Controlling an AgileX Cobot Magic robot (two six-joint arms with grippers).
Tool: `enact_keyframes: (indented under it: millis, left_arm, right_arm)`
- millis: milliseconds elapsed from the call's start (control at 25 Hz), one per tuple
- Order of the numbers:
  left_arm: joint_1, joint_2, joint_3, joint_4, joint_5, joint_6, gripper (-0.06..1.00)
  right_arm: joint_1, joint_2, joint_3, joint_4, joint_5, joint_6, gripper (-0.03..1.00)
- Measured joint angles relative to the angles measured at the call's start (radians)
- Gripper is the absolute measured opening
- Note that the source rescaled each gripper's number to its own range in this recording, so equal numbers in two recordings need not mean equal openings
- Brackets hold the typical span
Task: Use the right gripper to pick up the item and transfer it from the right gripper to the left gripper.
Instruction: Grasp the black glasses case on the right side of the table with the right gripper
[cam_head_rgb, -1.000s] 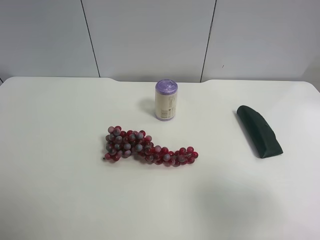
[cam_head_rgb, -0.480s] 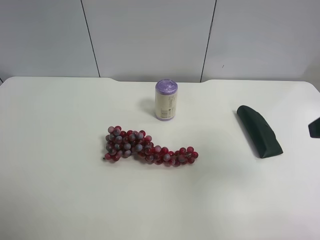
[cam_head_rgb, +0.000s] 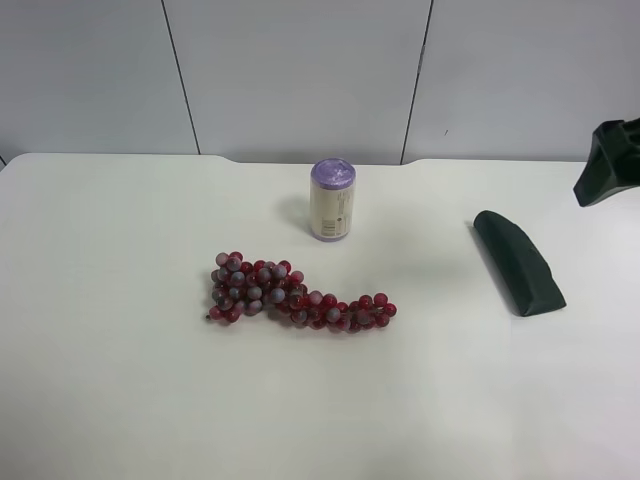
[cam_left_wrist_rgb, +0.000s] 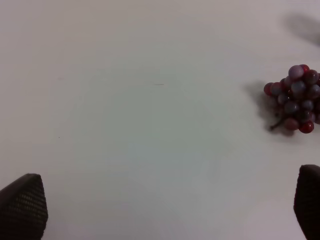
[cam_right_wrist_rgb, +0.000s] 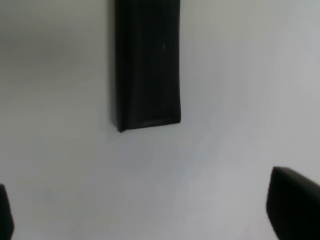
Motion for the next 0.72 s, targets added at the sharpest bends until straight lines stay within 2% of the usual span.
enact_keyframes:
  millis: [320,520,720]
  left_arm:
    - [0.0,0.0,0.0,0.0,0.0,0.0,1.0]
    - [0.0,0.0,0.0,0.0,0.0,0.0,1.0]
    - [0.0,0.0,0.0,0.0,0.0,0.0,1.0]
  right_arm:
    - [-0.073,0.227,-0.111,0.028,-0.007,-0.072,1.0]
    - [-0.078,0.345,-0.112,0.041,-0.013,-0.107,1.0]
    - [-0.078,0.457,-0.112,0.042,-0.057,-0.128,1.0]
